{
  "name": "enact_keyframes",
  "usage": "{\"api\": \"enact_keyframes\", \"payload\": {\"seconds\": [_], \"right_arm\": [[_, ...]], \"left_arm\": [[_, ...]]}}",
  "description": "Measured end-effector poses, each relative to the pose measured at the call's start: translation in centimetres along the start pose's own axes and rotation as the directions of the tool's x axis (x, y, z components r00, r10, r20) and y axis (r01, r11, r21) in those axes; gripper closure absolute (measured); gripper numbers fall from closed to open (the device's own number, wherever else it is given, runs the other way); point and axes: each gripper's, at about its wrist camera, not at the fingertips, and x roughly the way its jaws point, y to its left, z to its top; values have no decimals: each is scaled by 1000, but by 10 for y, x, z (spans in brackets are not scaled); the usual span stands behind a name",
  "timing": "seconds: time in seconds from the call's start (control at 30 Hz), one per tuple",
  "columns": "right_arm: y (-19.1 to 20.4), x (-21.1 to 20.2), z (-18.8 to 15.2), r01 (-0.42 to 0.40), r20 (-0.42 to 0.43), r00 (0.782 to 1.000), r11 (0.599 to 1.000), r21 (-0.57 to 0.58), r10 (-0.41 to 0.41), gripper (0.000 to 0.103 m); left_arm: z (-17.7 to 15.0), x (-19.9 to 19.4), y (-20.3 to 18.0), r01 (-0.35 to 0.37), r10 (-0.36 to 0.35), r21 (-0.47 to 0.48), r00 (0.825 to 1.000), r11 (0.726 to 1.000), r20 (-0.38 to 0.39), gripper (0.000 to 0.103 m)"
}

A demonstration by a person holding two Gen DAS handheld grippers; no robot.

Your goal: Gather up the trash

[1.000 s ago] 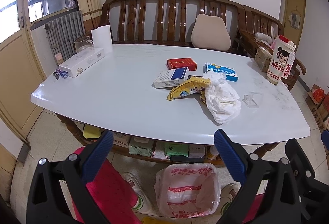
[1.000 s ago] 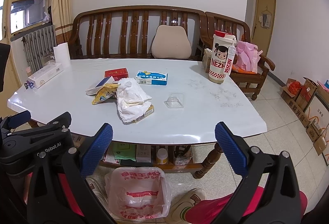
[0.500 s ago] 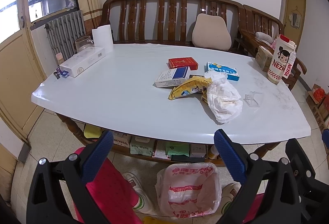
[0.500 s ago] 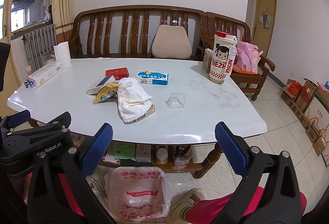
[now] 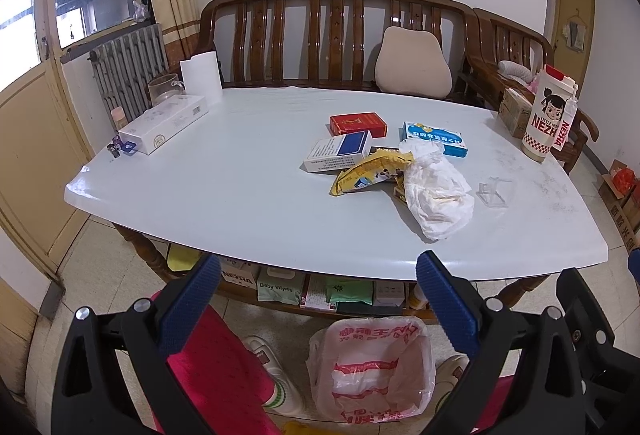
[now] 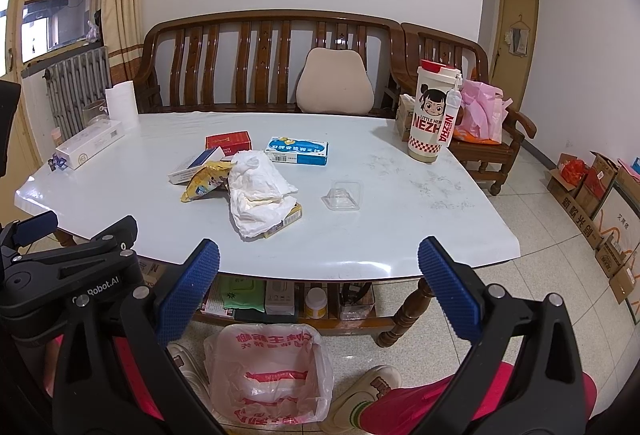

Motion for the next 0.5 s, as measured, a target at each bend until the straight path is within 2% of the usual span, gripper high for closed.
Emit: {"api": "enact_keyframes", "payload": {"seconds": [0.4, 0.5], "right_arm": [[0, 0, 0, -9, -3, 1000, 1000, 5, 9, 5], [0, 5, 3, -23, -14, 1000, 1000, 7, 23, 5]], "left_arm": [[7, 5, -5, 1, -1, 14, 1000, 1000, -3, 7], [11, 13, -7, 22, -21, 26, 999, 999, -31, 7]]}}
